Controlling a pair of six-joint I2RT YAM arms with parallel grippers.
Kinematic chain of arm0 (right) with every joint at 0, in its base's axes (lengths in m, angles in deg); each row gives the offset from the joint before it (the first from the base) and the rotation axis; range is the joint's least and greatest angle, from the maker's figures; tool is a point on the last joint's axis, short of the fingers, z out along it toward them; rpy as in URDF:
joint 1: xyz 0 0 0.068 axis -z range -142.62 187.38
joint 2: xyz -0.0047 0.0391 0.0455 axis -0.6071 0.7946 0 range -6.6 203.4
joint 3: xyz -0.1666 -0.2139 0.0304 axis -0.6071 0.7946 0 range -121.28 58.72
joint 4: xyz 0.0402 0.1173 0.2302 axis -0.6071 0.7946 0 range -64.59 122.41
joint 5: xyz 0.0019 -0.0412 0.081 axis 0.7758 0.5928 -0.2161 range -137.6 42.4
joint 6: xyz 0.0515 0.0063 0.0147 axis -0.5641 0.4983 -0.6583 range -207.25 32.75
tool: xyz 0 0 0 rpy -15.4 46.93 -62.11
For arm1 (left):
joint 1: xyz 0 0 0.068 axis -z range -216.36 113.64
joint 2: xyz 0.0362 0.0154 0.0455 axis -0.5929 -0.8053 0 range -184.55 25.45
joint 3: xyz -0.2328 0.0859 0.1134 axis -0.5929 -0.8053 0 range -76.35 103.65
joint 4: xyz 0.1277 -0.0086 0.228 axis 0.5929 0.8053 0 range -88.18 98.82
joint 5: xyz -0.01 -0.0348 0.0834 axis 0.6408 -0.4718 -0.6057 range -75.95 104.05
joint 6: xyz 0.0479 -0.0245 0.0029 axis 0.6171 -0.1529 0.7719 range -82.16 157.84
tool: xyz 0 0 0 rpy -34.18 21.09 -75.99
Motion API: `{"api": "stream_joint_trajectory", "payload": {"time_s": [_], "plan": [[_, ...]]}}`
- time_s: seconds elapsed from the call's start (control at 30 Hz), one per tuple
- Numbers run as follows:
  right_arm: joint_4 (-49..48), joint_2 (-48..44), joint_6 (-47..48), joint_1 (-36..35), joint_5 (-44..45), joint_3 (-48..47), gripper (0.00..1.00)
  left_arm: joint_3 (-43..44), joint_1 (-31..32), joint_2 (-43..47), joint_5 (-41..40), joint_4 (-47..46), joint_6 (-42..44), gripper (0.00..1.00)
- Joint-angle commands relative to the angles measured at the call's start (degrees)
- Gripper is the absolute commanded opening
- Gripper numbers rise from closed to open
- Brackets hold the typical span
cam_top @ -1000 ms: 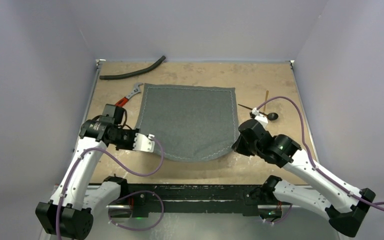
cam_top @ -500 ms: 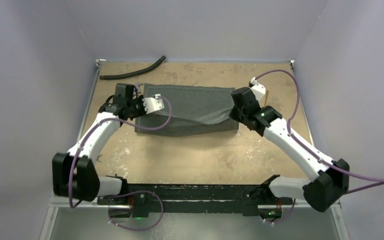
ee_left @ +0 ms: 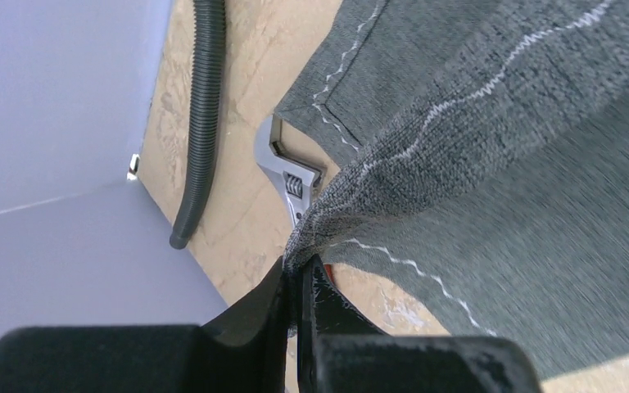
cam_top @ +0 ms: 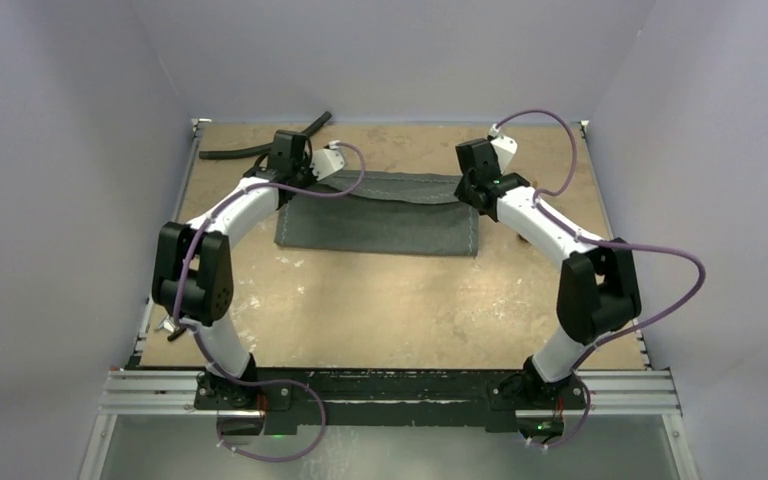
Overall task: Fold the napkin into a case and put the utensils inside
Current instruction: Fold and flatten the napkin at the center of the board.
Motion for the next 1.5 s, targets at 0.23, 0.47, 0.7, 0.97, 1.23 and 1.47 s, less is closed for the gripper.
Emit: {"api": "stream_joint_trajectory", "payload": {"time_s": [0.23, 0.47, 0.7, 0.97, 1.23, 1.47], "plan": [[-5.4, 9.1, 2.3, 4.3, -2.9, -6.6, 0.01, 9.2, 3.2, -11.9, -13.6, 0.5, -4.5, 0.0], [-4.4, 17.9, 2.3, 5.6, -5.3, -14.2, 0.32, 14.7, 3.4, -18.5, -18.1, 1.4, -6.9, 0.12], [-4.3, 24.3, 2.4, 7.8, -4.4, -20.9, 0.46, 17.8, 3.3, -20.7, -23.3, -2.1, -9.7, 0.44], [-6.0, 23.4, 5.7, 9.9, -0.7, -21.6, 0.49, 21.2, 3.1, -20.8, -24.3, -1.9, -12.3, 0.5], [-10.9, 18.3, 9.1, 9.9, -5.4, -13.9, 0.52, 19.8, 3.5, -14.8, -6.9, 14.7, -14.5, 0.49], [-10.9, 17.4, 8.0, 9.8, -9.1, -11.0, 0.5, 5.8, 3.4, -8.8, -6.0, 12.1, -13.3, 0.42]]}}
